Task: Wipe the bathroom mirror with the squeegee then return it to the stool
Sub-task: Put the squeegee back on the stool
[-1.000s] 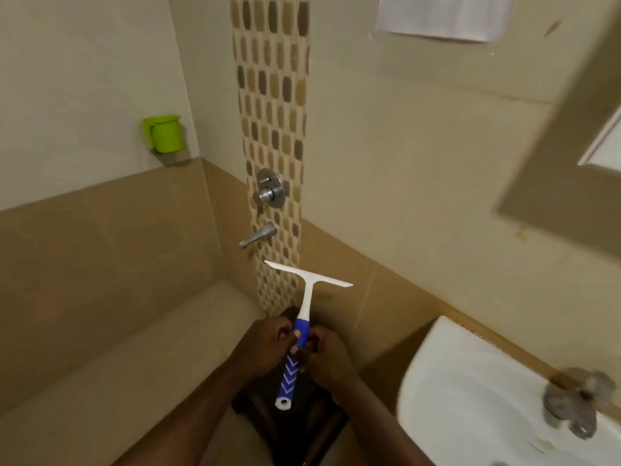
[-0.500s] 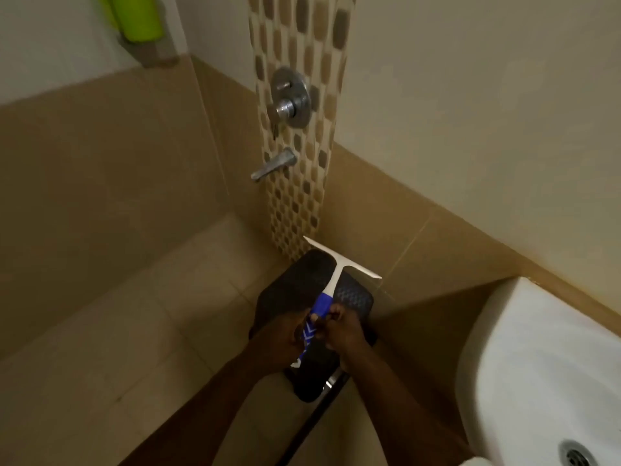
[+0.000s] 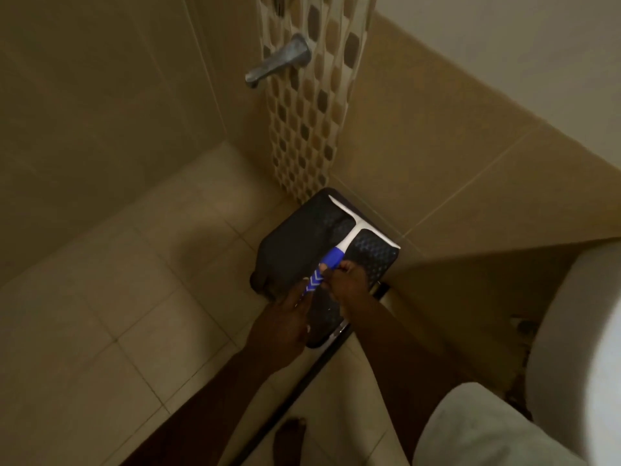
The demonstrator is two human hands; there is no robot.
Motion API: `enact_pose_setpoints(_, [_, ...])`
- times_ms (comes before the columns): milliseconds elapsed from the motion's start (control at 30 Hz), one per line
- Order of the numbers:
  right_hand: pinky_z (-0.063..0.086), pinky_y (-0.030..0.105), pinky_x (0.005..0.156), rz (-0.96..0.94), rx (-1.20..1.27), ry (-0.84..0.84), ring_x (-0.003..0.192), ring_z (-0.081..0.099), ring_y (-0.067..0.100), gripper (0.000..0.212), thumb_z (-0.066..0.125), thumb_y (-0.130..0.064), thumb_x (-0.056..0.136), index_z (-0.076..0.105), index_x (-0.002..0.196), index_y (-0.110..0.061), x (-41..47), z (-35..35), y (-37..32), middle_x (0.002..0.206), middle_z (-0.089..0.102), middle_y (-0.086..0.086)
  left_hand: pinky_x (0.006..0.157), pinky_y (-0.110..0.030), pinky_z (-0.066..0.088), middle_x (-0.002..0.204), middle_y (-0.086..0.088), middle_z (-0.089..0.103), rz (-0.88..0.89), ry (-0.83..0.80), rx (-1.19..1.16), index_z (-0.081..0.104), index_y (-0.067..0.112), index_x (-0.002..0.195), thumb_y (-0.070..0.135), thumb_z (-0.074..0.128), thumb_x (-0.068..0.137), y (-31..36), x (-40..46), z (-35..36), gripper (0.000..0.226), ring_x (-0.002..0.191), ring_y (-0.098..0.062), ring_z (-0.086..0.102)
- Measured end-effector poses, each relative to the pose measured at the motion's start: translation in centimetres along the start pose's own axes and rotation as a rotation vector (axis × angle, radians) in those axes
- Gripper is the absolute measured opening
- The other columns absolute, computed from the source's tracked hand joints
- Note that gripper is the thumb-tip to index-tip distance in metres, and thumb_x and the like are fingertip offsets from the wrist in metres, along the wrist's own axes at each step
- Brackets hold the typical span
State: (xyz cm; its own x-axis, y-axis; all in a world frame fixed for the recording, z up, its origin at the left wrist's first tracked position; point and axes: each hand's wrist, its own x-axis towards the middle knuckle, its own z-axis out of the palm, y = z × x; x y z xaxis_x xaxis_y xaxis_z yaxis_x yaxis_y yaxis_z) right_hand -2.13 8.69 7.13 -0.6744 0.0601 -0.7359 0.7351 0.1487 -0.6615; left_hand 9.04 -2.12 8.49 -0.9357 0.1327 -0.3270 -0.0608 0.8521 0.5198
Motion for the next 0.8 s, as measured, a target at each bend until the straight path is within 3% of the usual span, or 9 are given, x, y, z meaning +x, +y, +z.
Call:
enact_pose_setpoints(167, [0.038, 0.020, 0.047, 0.027, 0.007, -0.001, 0.075, 0.061, 0.020, 0.013, 0.067, -0.017, 0.084, 0.056, 0.087, -0.013, 4.2, 0.1, 0.5, 0.100, 0.064, 0.016, 0.112, -0.030, 0.026, 0.160, -0.006, 0.004, 0.018, -0.052, 0.008, 0.018, 0.013, 0.148, 0.021, 0.050, 0.089, -1.0, 3.2, 1.7, 0.067, 0.140, -0.024, 0.025])
enact_pose_setpoints(267, [0.038, 0.019, 0.046, 0.049, 0.023, 0.006, 0.074, 0.059, 0.018, 0.014, 0.067, -0.016, 0.084, 0.056, 0.091, -0.011, 6.5, 0.3, 0.7, 0.103, 0.063, 0.016, 0.113, -0.032, 0.025, 0.160, -0.008, 0.006, -0.001, -0.069, 0.007, 0.017, 0.009, 0.148, 0.022, 0.051, 0.090, -1.9, 5.1, 2.9, 0.068, 0.142, -0.025, 0.022])
enact_pose_setpoints(433, [0.038, 0.021, 0.048, 0.032, 0.001, 0.034, 0.078, 0.059, 0.022, 0.019, 0.068, -0.015, 0.083, 0.050, 0.076, -0.018, 9.8, 1.0, 1.8, 0.102, 0.061, 0.017, 0.117, -0.033, 0.019, 0.158, -0.012, 0.010, -0.029, -0.103, 0.032, 0.016, 0.006, 0.148, 0.023, 0.048, 0.092, -3.4, 7.6, 5.0, 0.067, 0.144, -0.025, 0.017])
enact_pose_setpoints(700, [0.042, 0.019, 0.048, 0.031, -0.008, 0.035, 0.066, 0.055, 0.016, 0.011, 0.066, -0.011, 0.084, 0.057, 0.090, -0.007, 11.4, 1.6, 3.9, 0.094, 0.059, 0.016, 0.105, -0.041, 0.034, 0.138, -0.019, 0.042, -0.170, -0.082, 0.023, 0.040, 0.003, 0.134, 0.013, 0.051, 0.090, -4.4, 11.3, 5.8, 0.047, 0.124, -0.034, 0.043])
enact_pose_setpoints(800, [0.048, 0.025, 0.061, 0.021, -0.027, 0.041, 0.079, 0.061, 0.024, 0.013, 0.065, -0.010, 0.085, 0.057, 0.095, -0.008, 11.7, 1.7, 4.4, 0.096, 0.061, 0.017, 0.102, -0.042, 0.040, 0.135, -0.018, 0.046, -0.225, -0.067, 0.032, 0.042, 0.006, 0.133, 0.016, 0.055, 0.090, -4.7, 12.2, 6.2, 0.046, 0.121, -0.033, 0.047])
